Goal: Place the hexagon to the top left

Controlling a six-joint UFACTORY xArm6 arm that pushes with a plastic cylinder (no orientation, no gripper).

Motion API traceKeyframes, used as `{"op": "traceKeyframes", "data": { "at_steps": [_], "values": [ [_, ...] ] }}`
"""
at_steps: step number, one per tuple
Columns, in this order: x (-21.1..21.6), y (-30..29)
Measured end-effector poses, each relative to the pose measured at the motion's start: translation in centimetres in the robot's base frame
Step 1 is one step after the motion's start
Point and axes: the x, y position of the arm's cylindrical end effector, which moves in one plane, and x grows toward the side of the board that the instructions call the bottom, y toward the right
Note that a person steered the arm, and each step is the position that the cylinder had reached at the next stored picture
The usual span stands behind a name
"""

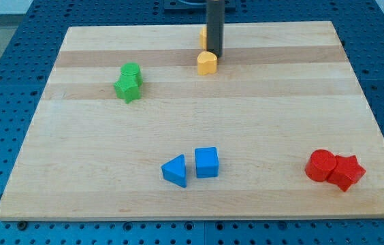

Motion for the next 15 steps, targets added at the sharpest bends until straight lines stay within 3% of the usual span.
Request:
{"op": "traceKeyframes", "data": {
  "at_steps": [2, 4, 12, 15],
  "values": [
    [-3.2, 2.3],
    [-4.0, 0.3],
    [-8.2, -13.4],
    [-6.0, -21.5]
  ]
}}
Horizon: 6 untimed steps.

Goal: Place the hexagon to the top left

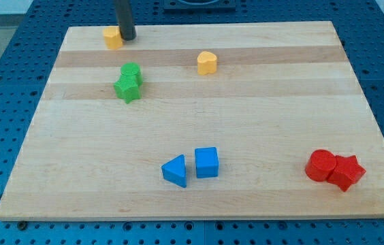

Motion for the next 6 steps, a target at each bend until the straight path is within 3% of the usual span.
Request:
{"op": "traceKeyframes", "data": {
  "at_steps": [2, 4, 6],
  "values": [
    [0.1, -2.0],
    [0.8, 3.6],
    [8.7, 8.3]
  ]
}}
